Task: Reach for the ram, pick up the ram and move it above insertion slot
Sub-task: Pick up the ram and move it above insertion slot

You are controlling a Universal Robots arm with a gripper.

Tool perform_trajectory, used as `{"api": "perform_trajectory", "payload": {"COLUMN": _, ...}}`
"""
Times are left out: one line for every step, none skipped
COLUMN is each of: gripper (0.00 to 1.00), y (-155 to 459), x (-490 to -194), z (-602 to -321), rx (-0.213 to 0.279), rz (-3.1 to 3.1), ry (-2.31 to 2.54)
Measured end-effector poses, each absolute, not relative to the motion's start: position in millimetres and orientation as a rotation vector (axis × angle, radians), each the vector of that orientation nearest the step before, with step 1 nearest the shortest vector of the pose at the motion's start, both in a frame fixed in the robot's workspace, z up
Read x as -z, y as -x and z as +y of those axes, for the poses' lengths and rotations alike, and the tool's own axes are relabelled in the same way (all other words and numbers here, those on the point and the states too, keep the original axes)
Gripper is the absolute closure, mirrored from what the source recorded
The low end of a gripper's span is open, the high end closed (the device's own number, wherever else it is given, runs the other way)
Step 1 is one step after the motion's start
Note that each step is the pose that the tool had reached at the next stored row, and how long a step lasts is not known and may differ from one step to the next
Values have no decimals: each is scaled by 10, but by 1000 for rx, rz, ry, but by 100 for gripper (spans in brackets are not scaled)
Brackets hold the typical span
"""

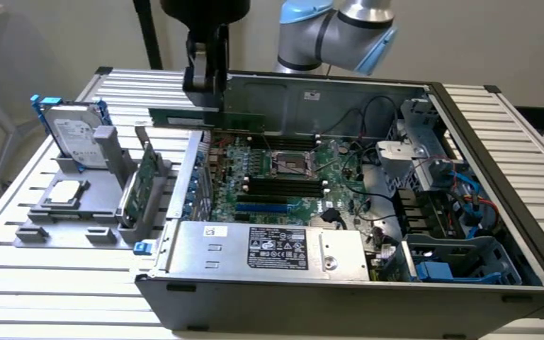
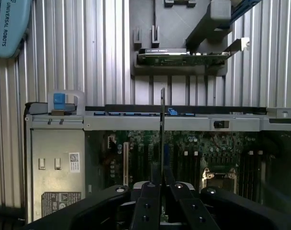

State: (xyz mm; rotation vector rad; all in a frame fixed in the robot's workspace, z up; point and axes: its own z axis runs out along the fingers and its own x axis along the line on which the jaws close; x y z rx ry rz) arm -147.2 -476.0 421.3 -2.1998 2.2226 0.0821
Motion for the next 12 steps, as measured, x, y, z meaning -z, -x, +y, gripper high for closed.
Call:
{"api": "perform_trajectory", "payload": {"gripper": 86, "y": 1427, "x": -4208, "z": -4747, "rx": -82, "rz": 2223, "ry": 2200}}
{"api": "perform_trajectory", "payload": {"gripper": 86, "y": 1379, "x": -4202, "z": -4733, "rx": -82, "rz": 2223, "ry": 2200}}
{"api": "perform_trajectory", "payload": {"gripper": 86, "y": 1335, "x": -4196, "z": -4720, "rx": -82, "rz": 2223, "ry": 2200}}
{"api": "perform_trajectory", "payload": {"gripper": 86, "y": 1289, "x": -4191, "z": -4707, "rx": -83, "rz": 2223, "ry": 2200}}
{"api": "perform_trajectory", "payload": {"gripper": 86, "y": 1244, "x": -4185, "z": -4694, "rx": -83, "rz": 2223, "ry": 2200}}
{"api": "perform_trajectory", "payload": {"gripper": 86, "y": 1199, "x": -4179, "z": -4681, "rx": -83, "rz": 2223, "ry": 2200}}
{"api": "perform_trajectory", "payload": {"gripper": 86, "y": 1155, "x": -4174, "z": -4668, "rx": -83, "rz": 2223, "ry": 2200}}
{"api": "perform_trajectory", "payload": {"gripper": 86, "y": 1110, "x": -4169, "z": -4655, "rx": -83, "rz": 2223, "ry": 2200}}
{"api": "perform_trajectory", "payload": {"gripper": 86, "y": 1060, "x": -4163, "z": -4640, "rx": -83, "rz": 2223, "ry": 2200}}
{"api": "perform_trajectory", "payload": {"gripper": 86, "y": 1015, "x": -4159, "z": -4626, "rx": -83, "rz": 2223, "ry": 2200}}
{"api": "perform_trajectory", "payload": {"gripper": 86, "y": 971, "x": -4155, "z": -4610, "rx": -83, "rz": 2223, "ry": 2200}}
{"api": "perform_trajectory", "payload": {"gripper": 86, "y": 930, "x": -4153, "z": -4594, "rx": -83, "rz": 2223, "ry": 2200}}
